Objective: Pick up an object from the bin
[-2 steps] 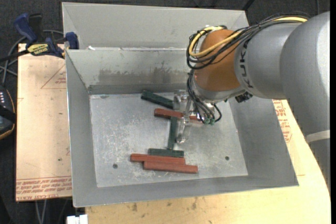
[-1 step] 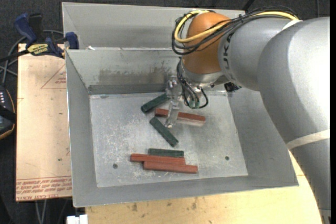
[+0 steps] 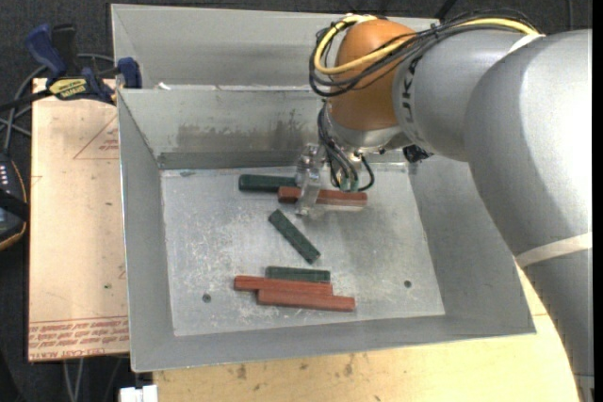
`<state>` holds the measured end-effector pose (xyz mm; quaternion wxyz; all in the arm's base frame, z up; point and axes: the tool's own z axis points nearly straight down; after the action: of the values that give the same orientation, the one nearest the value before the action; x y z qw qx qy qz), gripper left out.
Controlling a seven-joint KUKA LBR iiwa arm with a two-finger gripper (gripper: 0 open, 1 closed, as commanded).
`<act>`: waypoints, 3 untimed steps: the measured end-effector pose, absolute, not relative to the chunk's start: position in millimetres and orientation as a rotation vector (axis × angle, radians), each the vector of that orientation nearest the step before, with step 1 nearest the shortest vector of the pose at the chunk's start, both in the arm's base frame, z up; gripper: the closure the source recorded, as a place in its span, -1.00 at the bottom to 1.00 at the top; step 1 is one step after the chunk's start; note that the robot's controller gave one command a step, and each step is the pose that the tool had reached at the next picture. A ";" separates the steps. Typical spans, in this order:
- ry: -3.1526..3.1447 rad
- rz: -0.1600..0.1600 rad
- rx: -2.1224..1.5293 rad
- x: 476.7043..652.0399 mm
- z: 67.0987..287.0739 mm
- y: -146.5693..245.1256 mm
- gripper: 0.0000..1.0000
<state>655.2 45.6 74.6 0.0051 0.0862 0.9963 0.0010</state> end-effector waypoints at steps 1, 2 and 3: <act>3.129 0.002 0.270 652.5 71.0 45.9 -1.00; 3.120 0.003 0.270 655.1 74.6 45.8 1.00; 3.128 0.001 0.270 652.5 70.9 45.8 -1.00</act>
Offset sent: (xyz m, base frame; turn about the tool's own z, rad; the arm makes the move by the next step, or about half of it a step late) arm 0.0000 0.0000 0.0000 0.0000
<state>652.5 45.8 70.9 0.0009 0.0860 0.9963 0.0002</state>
